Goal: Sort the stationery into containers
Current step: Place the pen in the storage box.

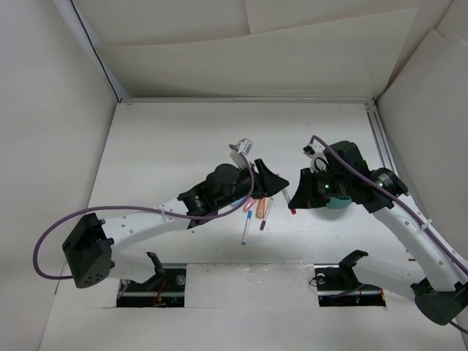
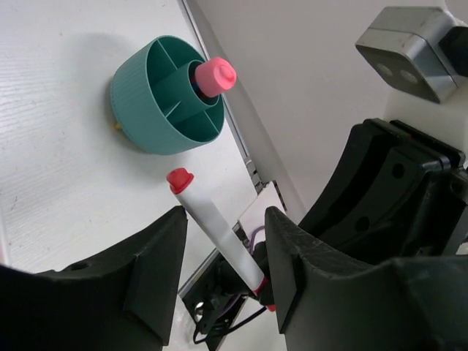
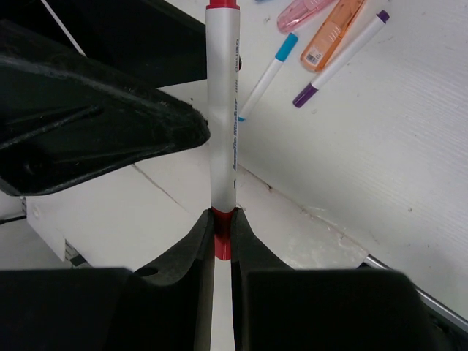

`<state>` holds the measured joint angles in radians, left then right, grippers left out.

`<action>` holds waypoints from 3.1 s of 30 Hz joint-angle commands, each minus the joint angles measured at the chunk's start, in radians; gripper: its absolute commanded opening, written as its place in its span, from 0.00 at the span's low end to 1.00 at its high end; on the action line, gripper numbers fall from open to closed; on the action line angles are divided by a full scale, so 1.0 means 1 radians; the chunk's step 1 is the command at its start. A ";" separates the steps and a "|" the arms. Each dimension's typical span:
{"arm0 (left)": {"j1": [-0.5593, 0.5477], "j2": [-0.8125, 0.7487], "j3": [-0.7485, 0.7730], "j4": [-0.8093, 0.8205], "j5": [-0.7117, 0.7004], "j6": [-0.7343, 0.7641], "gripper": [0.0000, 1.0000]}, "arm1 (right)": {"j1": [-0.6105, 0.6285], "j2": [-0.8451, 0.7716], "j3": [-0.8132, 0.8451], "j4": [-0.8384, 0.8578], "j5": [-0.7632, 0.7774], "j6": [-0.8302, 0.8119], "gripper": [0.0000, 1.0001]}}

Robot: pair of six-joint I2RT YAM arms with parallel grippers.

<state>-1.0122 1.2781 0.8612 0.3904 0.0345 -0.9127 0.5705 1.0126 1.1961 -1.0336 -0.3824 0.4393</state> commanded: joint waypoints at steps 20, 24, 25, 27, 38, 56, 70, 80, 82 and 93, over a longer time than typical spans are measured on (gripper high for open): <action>0.004 0.073 0.061 0.054 -0.070 -0.017 0.05 | 0.009 -0.045 -0.042 0.058 0.046 -0.044 0.00; 0.004 0.073 0.070 0.036 -0.081 0.001 0.00 | 0.009 -0.054 -0.043 0.058 0.057 -0.044 0.03; 0.004 0.073 0.070 0.036 -0.081 0.012 0.00 | 0.009 -0.054 -0.043 0.069 0.068 -0.044 0.09; 0.004 0.073 0.079 0.036 -0.103 0.024 0.00 | 0.009 -0.065 -0.043 0.078 0.079 -0.044 0.24; 0.004 0.162 0.177 0.027 -0.218 0.104 0.00 | 0.009 -0.190 0.068 0.043 0.475 -0.007 0.58; -0.051 0.704 0.738 0.097 -0.456 0.346 0.00 | 0.000 -0.511 -0.039 0.273 0.849 0.148 0.58; -0.051 0.997 1.072 0.014 -0.524 0.443 0.00 | 0.000 -0.568 -0.049 0.311 0.827 0.084 0.58; -0.071 0.997 0.983 0.080 -0.482 0.433 0.00 | 0.000 -0.568 -0.069 0.322 0.827 0.064 0.59; -0.071 0.997 0.983 0.080 -0.473 0.433 0.02 | 0.000 -0.568 -0.078 0.331 0.827 0.064 0.59; -0.089 0.942 0.952 0.080 -0.443 0.423 0.47 | 0.000 -0.577 -0.087 0.331 0.836 0.064 0.59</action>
<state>-1.0916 2.2951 1.8267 0.4301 -0.4164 -0.4919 0.5705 0.4442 1.1103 -0.7528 0.4381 0.5190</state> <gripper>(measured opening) 0.458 0.594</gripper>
